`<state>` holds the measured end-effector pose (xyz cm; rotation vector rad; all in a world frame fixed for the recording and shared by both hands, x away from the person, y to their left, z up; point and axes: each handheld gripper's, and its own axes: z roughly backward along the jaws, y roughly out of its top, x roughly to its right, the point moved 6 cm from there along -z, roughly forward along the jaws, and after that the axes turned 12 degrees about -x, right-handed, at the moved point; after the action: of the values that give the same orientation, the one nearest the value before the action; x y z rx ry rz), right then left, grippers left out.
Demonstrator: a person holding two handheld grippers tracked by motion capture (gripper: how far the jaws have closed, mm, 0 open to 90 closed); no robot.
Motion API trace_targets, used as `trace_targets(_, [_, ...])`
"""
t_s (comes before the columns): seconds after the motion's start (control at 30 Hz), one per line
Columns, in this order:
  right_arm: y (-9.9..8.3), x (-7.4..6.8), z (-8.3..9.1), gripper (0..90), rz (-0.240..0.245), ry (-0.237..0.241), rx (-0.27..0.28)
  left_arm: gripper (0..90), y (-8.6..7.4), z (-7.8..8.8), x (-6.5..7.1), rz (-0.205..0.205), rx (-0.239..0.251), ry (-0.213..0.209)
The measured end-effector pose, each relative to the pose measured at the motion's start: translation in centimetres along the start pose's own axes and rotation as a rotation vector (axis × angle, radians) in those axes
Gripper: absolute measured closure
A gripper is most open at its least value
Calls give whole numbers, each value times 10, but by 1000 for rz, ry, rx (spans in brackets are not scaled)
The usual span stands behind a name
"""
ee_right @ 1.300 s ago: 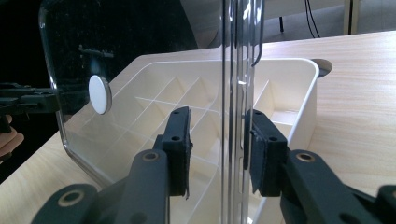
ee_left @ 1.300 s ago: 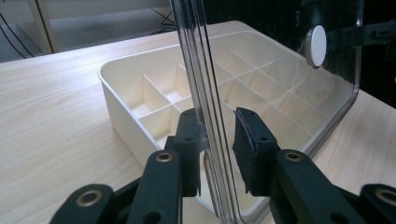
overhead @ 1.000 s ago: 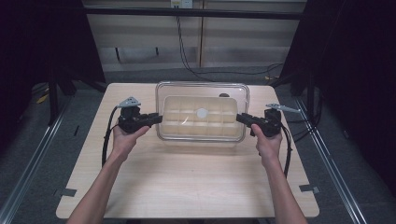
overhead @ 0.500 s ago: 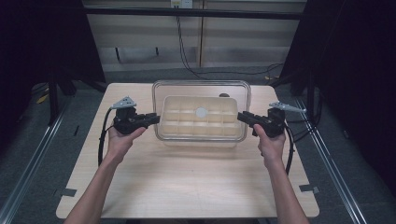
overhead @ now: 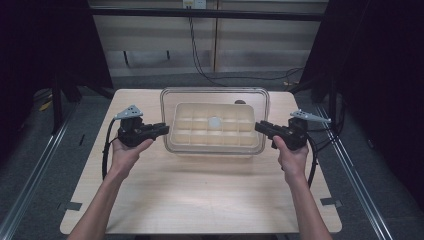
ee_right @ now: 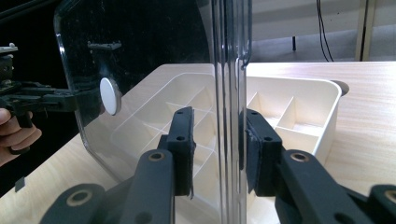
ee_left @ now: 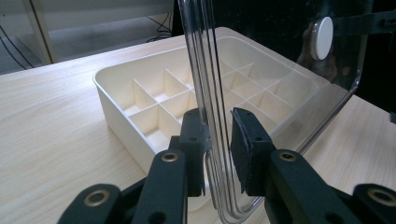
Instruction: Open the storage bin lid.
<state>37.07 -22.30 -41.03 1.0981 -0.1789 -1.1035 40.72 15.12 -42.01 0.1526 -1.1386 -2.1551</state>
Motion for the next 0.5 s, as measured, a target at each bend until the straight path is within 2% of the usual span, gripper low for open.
trace_targets(0.17, [-3,0,0,669,-18,2,-19,749,-4,2,4,-2,-8,4])
trace_targets(0.27, [-3,-4,0,672,0,-2,-25,750,-8,2,1,0,-23,9])
trace_targets(0.4, [-6,-9,0,674,11,1,-32,751,-15,6,2,4,-19,-4])
trace_targets(0.5, [-7,-12,-1,676,18,5,-43,752,-17,8,2,2,-24,9])
